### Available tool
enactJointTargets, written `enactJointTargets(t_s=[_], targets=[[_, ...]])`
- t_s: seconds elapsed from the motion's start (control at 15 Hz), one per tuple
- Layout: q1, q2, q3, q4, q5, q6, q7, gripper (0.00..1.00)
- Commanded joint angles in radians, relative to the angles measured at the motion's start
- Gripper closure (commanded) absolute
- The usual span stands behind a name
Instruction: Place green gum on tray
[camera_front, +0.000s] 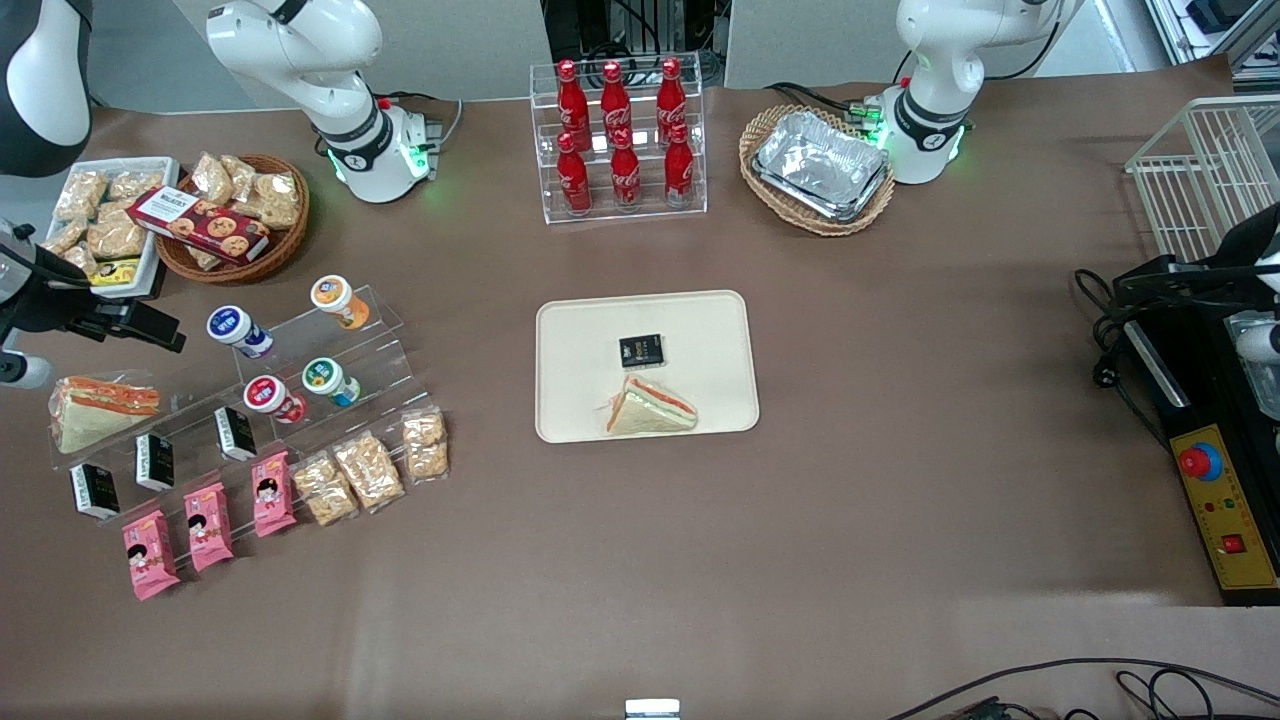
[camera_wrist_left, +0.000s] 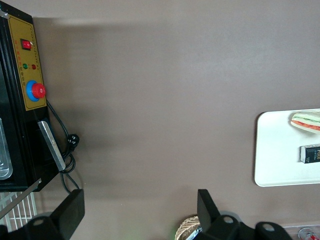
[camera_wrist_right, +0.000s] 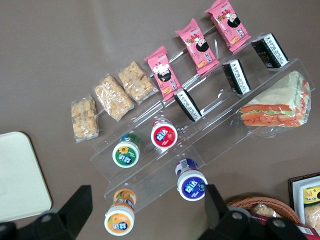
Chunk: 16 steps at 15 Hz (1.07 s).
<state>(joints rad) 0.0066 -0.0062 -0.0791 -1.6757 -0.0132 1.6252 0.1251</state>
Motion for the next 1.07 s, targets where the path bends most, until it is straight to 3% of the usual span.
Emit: enactJointTargets(t_s=[0.0, 1.0], targets=[[-0.003, -0.011, -0.005, 0.013, 0.015, -0.021, 0.007, 0.00], [0.022, -0.024, 0.033, 0.025, 0.032, -0.045, -0.001, 0.00]])
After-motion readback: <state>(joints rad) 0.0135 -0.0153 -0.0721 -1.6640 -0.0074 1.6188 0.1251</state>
